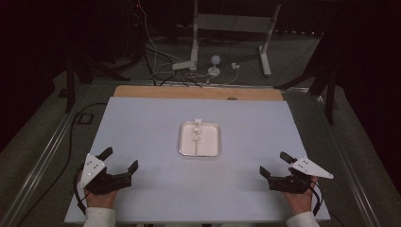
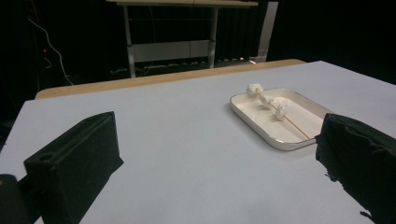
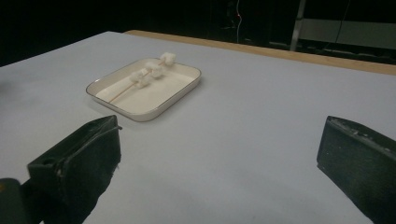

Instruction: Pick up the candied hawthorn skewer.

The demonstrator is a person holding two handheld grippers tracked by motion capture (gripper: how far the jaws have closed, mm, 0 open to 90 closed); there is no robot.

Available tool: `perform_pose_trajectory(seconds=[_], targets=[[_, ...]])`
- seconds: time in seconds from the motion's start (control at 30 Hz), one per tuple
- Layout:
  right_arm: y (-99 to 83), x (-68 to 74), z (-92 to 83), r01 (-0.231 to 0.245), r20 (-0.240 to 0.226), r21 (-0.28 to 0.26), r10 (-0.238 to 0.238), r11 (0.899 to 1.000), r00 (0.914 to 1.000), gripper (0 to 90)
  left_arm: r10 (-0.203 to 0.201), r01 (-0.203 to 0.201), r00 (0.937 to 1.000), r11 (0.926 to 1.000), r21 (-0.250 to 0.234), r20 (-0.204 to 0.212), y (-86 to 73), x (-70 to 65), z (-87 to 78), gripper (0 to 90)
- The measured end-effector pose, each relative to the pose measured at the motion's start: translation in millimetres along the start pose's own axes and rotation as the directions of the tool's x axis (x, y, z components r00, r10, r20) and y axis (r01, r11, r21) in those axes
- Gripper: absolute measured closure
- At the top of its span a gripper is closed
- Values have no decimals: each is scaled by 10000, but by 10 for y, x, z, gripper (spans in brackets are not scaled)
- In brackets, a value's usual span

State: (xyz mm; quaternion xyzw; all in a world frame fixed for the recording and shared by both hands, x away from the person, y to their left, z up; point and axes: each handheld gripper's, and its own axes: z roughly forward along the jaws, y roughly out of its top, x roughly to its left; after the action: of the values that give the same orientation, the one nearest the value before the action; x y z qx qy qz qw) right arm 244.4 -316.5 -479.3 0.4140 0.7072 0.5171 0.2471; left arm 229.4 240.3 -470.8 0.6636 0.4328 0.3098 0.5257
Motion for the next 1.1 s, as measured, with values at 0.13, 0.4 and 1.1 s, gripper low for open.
perform_pose_trajectory(seconds=[0.13, 0.4, 1.1], targets=[[-14, -1, -1, -8, 100, -10, 8, 10000, 9999, 0, 5, -4, 10000, 10000, 65, -76, 1, -7, -13, 5], [-17, 43, 27, 154, 51, 40, -154, 9999, 9999, 0, -137, 138, 9998, 9999, 81, -169, 53, -25, -29, 5], [-32, 70, 74, 259, -20, 226, -258, 9994, 9997, 0, -224, 184, 9976, 9980, 613, 649, 476, -257, 510, 12]])
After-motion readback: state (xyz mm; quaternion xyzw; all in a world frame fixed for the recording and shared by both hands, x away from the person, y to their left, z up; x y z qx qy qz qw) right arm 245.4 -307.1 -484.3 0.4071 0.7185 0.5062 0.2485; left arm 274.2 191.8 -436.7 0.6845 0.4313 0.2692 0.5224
